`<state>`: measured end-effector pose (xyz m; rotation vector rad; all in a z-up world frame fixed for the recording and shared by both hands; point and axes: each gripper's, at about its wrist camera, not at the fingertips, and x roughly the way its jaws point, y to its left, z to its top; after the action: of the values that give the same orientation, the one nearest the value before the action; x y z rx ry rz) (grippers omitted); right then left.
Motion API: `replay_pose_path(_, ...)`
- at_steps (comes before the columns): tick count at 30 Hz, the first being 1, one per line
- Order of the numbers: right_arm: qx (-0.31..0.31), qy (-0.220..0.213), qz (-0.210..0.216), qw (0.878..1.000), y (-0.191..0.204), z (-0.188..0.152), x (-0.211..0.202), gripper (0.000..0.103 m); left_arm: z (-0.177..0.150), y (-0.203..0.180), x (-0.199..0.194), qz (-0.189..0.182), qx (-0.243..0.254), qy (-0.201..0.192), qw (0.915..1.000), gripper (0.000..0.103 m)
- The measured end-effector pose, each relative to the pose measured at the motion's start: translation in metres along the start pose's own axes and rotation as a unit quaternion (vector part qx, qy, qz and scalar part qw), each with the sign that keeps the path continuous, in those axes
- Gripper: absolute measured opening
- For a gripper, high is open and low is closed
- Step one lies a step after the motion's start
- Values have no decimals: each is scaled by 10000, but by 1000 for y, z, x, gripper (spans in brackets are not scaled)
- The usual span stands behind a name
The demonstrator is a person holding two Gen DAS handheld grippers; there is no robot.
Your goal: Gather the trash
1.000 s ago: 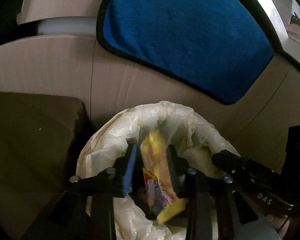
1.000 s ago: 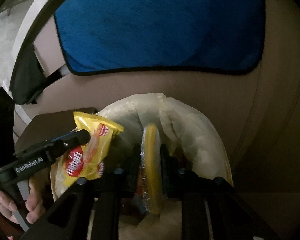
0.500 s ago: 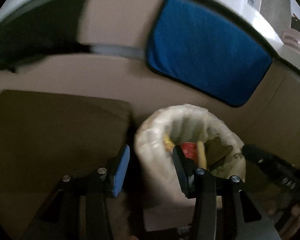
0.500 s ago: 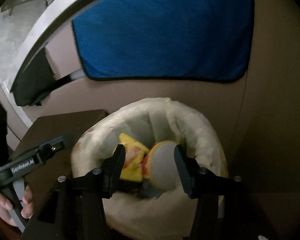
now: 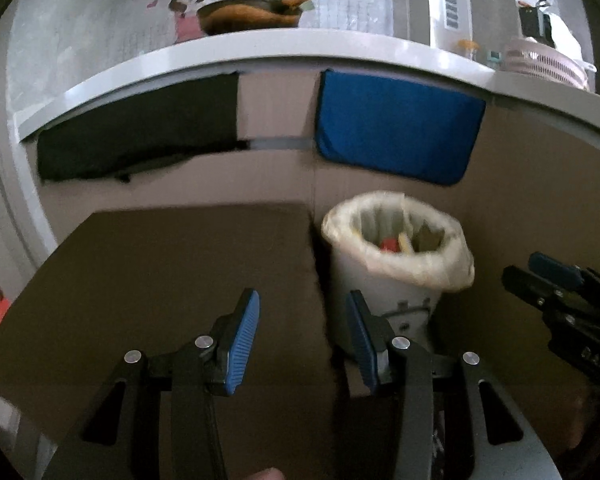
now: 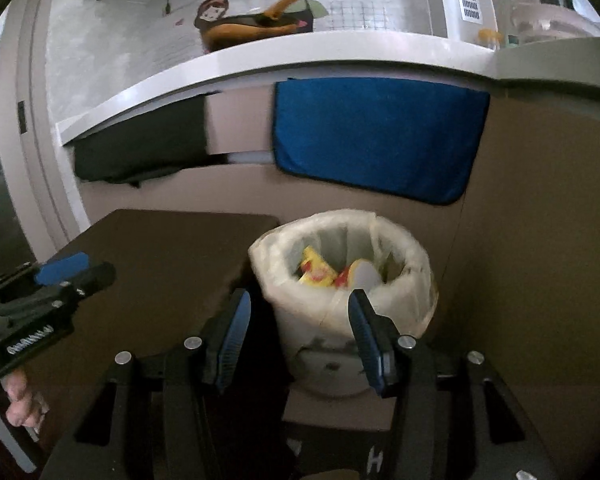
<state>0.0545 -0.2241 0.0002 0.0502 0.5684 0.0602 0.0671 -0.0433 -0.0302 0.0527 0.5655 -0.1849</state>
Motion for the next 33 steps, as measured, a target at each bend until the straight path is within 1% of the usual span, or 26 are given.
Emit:
replay_pose_path(2, 30, -43, -47, 10000, 13, -13, -20, 48, -10, 1, -14, 54, -92, 39, 9999, 46)
replay_pose_path(6, 1, -70, 62, 10000, 34, -30, -44, 48, -20, -3, -43, 113, -56, -217, 9997, 46)
replay_pose_path(9, -54, -85, 153, 9998, 43, -35, -55, 48, -23, -6, -63, 321, -37, -479, 9983, 46)
replay_pose_path(12, -15, -108, 193, 9998, 46, -38, -61, 48, -24, -3, -76, 457, -59, -662, 9967, 46)
replay_pose_path(16, 91, -147, 244, 9996, 48, -37, -65, 48, -25, 4, -83, 504, -179, -702, 9961, 46)
replay_pose_path(19, 58, -179, 256, 9995, 51, -37, -67, 48, -26, 7, -86, 594, -204, -693, 9956, 46)
replay_pose_path(24, -8, -210, 280, 9994, 56, -38, -67, 48, -27, 9, -95, 666, -252, -812, 9942, 46)
replay_pose_path(33, -90, -210, 332, 9992, 62, -37, -67, 48, -30, 15, -97, 735, -336, -796, 9935, 46)
